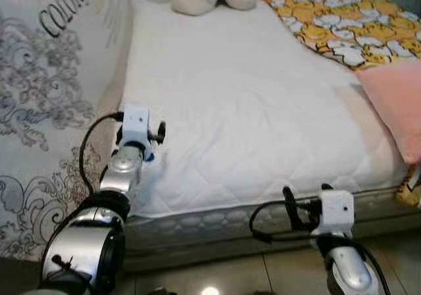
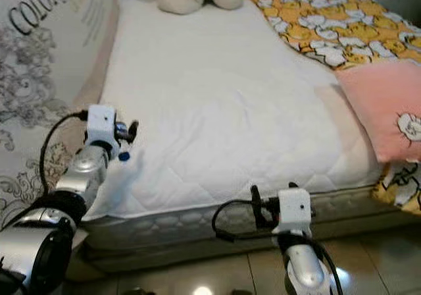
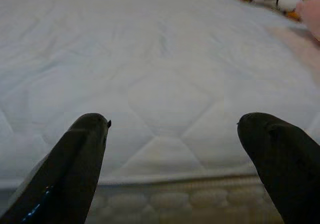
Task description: Clean up the room
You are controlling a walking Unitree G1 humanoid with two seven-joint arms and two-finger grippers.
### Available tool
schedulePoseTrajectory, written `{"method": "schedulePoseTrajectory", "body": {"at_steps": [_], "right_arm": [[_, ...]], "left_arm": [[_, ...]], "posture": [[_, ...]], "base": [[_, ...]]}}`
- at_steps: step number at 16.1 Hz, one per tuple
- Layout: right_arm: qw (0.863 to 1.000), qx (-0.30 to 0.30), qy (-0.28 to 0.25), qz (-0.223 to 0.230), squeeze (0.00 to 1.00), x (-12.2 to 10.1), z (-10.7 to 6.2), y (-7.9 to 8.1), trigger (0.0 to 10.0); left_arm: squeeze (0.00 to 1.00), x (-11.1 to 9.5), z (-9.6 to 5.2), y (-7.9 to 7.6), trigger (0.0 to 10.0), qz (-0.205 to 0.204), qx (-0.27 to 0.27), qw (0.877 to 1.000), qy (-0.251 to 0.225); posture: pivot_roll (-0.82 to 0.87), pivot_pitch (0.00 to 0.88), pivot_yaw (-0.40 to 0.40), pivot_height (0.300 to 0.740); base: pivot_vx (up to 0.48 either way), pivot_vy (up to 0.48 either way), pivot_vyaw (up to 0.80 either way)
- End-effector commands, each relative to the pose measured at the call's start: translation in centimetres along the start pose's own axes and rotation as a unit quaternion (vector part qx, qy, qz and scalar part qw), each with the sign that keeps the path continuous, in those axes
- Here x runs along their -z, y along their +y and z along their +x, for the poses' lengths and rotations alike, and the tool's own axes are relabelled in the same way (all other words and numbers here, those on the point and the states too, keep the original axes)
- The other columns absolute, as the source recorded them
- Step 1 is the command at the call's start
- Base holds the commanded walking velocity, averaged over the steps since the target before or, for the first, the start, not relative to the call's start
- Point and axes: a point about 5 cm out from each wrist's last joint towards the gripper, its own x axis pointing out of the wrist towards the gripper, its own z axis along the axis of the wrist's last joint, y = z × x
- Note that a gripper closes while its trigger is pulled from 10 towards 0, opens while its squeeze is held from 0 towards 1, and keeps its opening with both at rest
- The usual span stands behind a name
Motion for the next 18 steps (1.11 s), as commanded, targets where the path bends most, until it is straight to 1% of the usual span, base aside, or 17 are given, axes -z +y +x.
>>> {"method": "schedulePoseTrajectory", "body": {"at_steps": [1,2,4,5,6,7,8,9,12,13,14,17,18], "right_arm": [[1.000,-0.001,0.002,-0.004,0.00,-0.2,-0.3,0.2,10.0],[1.000,-0.005,0.012,-0.007,0.00,0.0,-1.5,0.4,10.0],[1.000,-0.001,0.025,-0.007,0.00,0.1,-3.2,0.3,10.0],[0.999,0.000,0.032,-0.005,0.00,0.2,-4.0,0.3,10.0],[0.999,-0.005,0.039,0.000,0.00,0.3,-4.9,0.5,10.0],[0.999,-0.011,0.043,0.000,0.00,0.4,-5.4,0.6,10.0],[0.998,-0.022,0.051,-0.003,0.00,0.6,-6.4,0.8,10.0],[0.998,-0.031,0.057,-0.007,0.00,0.6,-7.0,1.0,10.0],[0.996,-0.034,0.079,-0.011,0.00,0.7,-8.3,0.5,10.0],[0.996,-0.036,0.082,-0.012,0.00,0.7,-8.5,0.4,10.0],[0.995,-0.042,0.087,-0.015,0.00,0.6,-8.9,0.4,10.0],[0.994,-0.047,0.095,-0.017,0.00,0.4,-9.6,0.2,10.0],[0.994,-0.049,0.099,-0.018,0.00,0.4,-9.9,0.2,10.0]], "left_arm": [[0.00,-1.3,0.5,0.1,10.0,0.014,-0.010,1.000,-0.003],[0.00,-1.9,0.9,-0.3,10.0,0.004,-0.013,1.000,0.012],[0.00,-2.0,1.1,-0.3,10.0,-0.002,-0.024,0.999,0.026],[0.00,-2.1,1.1,0.0,10.0,0.005,-0.037,0.999,0.030],[0.00,-2.3,1.2,0.4,10.0,0.000,-0.048,0.998,0.035],[0.00,-2.3,1.2,0.6,10.0,-0.004,-0.054,0.998,0.037],[0.00,-2.4,1.2,1.3,10.0,-0.001,-0.072,0.997,0.041],[0.00,-2.5,1.2,1.9,10.0,0.000,-0.089,0.995,0.044],[0.00,-3.0,1.1,4.0,10.0,0.004,-0.138,0.990,0.040],[0.00,-3.0,1.0,4.4,10.0,0.006,-0.147,0.988,0.041],[0.00,-2.4,0.8,4.9,10.0,-0.004,-0.155,0.986,0.055],[0.00,-1.7,0.6,5.2,10.0,-0.009,-0.156,0.985,0.070],[0.00,-1.2,0.5,5.2,10.0,-0.025,-0.154,0.984,0.081]], "posture": [[-0.26,0.090,0.031,0.740],[-0.28,0.129,0.029,0.740],[-0.31,0.164,0.030,0.740],[-0.33,0.177,0.030,0.740],[-0.34,0.192,0.031,0.740],[-0.35,0.203,0.030,0.740],[-0.36,0.214,0.027,0.740],[-0.36,0.221,0.023,0.740],[-0.37,0.251,-0.007,0.740],[-0.38,0.254,-0.010,0.740],[-0.38,0.264,-0.019,0.740],[-0.39,0.288,-0.036,0.740],[-0.40,0.292,-0.037,0.740]], "base": [[0.000,0.000,0.00],[0.000,0.000,0.00],[0.000,0.000,0.00],[0.000,0.000,0.00],[0.000,0.000,0.00],[0.000,0.000,0.00],[0.000,0.000,0.00],[0.000,0.000,0.00],[0.000,0.000,0.00],[0.000,0.000,0.00],[0.000,0.000,0.00],[0.000,0.000,0.00],[0.000,0.000,0.00]]}}
